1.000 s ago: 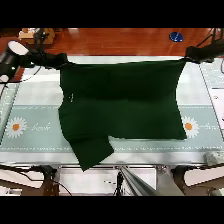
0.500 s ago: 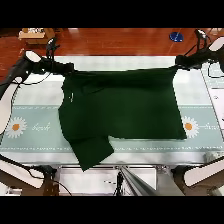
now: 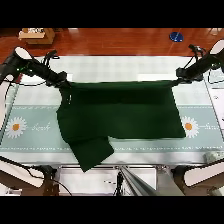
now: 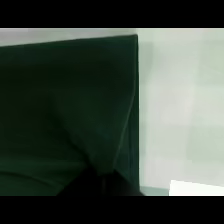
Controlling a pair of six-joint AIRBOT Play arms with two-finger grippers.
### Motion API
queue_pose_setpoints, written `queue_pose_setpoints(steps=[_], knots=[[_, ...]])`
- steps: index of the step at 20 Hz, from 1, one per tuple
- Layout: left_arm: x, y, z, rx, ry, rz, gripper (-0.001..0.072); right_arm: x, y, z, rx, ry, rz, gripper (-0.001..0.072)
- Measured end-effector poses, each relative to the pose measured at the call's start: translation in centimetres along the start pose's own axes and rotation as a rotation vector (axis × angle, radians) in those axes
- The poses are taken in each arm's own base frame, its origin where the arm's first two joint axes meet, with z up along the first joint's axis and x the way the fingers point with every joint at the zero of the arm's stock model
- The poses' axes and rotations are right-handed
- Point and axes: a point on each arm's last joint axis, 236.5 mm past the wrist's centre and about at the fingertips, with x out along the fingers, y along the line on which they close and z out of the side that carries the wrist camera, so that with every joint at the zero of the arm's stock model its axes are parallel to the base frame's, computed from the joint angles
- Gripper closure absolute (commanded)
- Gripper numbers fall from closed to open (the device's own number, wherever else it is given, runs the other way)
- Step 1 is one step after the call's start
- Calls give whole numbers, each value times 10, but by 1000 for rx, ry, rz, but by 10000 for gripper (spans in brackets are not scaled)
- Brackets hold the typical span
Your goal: Fold the shirts.
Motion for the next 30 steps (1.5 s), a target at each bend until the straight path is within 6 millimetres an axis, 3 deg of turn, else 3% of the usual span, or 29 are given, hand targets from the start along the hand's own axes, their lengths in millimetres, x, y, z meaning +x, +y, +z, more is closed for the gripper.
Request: queue_pose_setpoints(steps=[1, 2, 3, 4, 5, 7, 11, 13, 15, 16, 18, 22, 25, 30], knots=[[3, -1, -4, -1, 22, 1, 672, 4, -2, -5, 6, 15, -3, 685], [6, -1, -7, -6, 39, 7, 564, 8, -2, -8, 11, 25, -3, 684], [8, -1, -9, -10, 50, 9, 359, 11, -3, -10, 15, 32, -4, 617], [10, -3, -14, -13, 71, 10, 228, 12, -3, -11, 18, 34, -1, 486], [12, -4, -15, -16, 78, 12, 223, 13, -2, -12, 22, 36, 3, 420], [7, -3, -20, -13, 103, 23, 223, 7, 0, -14, -4, 50, 9, 411], [-43, 19, -34, -55, 90, 98, 223, -35, -15, -34, -53, 105, -64, 398], [-72, 31, -57, -106, 72, 113, 222, -61, -26, -50, -29, 103, -91, 335], [-85, 39, -92, -181, 56, 101, 217, -77, -39, -72, 20, 99, -94, 239], [-85, 42, -112, -215, 56, 85, 215, -80, -42, -85, 49, 95, -73, 228], [-73, 30, -155, -276, 64, 4, 73, -79, -40, -113, 96, 95, 0, 228], [-39, 9, -229, -357, 84, -82, 67, -68, -26, -151, 164, 58, 136, 228], [-17, 4, -258, -387, 72, -93, 67, -61, -18, -164, 184, 16, 172, 229], [8, 0, -277, -385, 81, -94, 68, -56, -13, -170, 197, -19, 190, 229]])
